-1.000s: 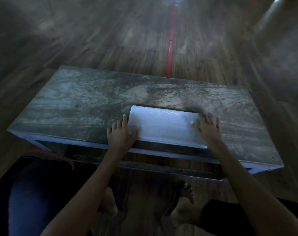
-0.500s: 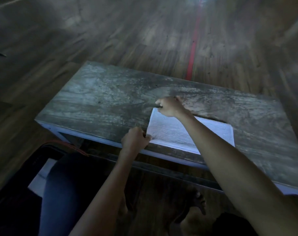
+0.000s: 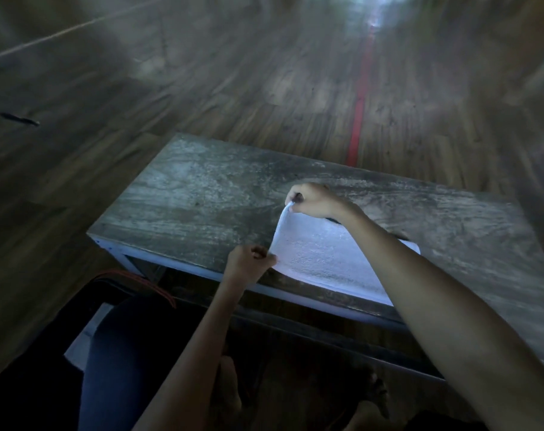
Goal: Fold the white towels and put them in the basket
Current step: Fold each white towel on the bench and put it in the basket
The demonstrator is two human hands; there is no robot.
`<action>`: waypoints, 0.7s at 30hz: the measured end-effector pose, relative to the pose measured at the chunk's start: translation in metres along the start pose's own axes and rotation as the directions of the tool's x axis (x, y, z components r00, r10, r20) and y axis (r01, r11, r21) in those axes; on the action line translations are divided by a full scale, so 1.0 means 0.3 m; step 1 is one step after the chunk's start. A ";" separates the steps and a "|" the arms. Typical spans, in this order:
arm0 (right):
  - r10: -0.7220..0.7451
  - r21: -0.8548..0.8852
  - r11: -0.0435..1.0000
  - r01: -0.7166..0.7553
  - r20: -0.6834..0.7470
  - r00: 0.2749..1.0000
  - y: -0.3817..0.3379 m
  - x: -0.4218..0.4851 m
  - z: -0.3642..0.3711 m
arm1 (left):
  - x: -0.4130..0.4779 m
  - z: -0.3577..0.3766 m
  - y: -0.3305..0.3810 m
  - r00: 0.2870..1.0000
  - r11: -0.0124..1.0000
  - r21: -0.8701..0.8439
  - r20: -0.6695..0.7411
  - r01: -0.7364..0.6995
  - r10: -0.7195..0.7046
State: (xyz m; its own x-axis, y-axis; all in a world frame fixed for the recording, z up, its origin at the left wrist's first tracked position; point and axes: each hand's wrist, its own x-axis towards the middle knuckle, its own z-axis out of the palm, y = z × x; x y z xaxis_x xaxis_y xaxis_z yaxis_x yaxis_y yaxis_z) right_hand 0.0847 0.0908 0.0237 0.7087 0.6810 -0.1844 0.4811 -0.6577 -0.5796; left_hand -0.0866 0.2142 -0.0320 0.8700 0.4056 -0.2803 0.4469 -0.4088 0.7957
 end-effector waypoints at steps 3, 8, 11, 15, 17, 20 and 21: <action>-0.028 0.122 0.992 0.037 -0.070 0.997 -0.032 -0.023 -0.048 | -0.019 -0.045 0.031 0.993 0.997 -0.011 -0.087 -0.075 0.073; -0.098 0.037 0.994 0.103 -0.130 0.987 -0.062 -0.065 -0.164 | -0.054 -0.122 0.114 0.914 0.961 -0.051 -0.325 -0.272 0.242; -0.134 0.028 0.990 0.141 -0.183 0.974 -0.031 -0.099 -0.223 | -0.078 -0.125 0.169 0.852 0.915 -0.073 -0.400 -0.396 0.337; -0.037 0.176 0.983 0.055 -0.099 0.994 0.050 -0.191 -0.262 | -0.133 -0.033 0.223 0.794 0.863 -0.024 -0.403 -0.505 0.454; 0.055 0.265 0.963 -0.040 -0.050 0.997 0.109 -0.242 -0.261 | -0.169 0.047 0.232 0.769 0.825 -0.005 -0.366 -0.565 0.524; 0.164 0.333 0.933 -0.139 -0.049 0.985 0.193 -0.314 -0.238 | -0.204 0.165 0.215 0.781 0.807 -0.033 -0.275 -0.590 0.560; 0.187 0.325 0.932 -0.164 -0.041 0.982 0.222 -0.333 -0.224 | -0.210 0.201 0.204 0.779 0.800 -0.020 -0.245 -0.599 0.577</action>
State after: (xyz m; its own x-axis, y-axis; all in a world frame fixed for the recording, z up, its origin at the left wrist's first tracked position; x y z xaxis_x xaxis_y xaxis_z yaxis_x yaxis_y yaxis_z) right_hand 0.0806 -0.0427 0.0568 0.8067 0.5323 -0.2565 0.1648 -0.6196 -0.7675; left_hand -0.1016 0.1145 0.0020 0.8845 0.2807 0.3726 -0.1678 -0.5537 0.8156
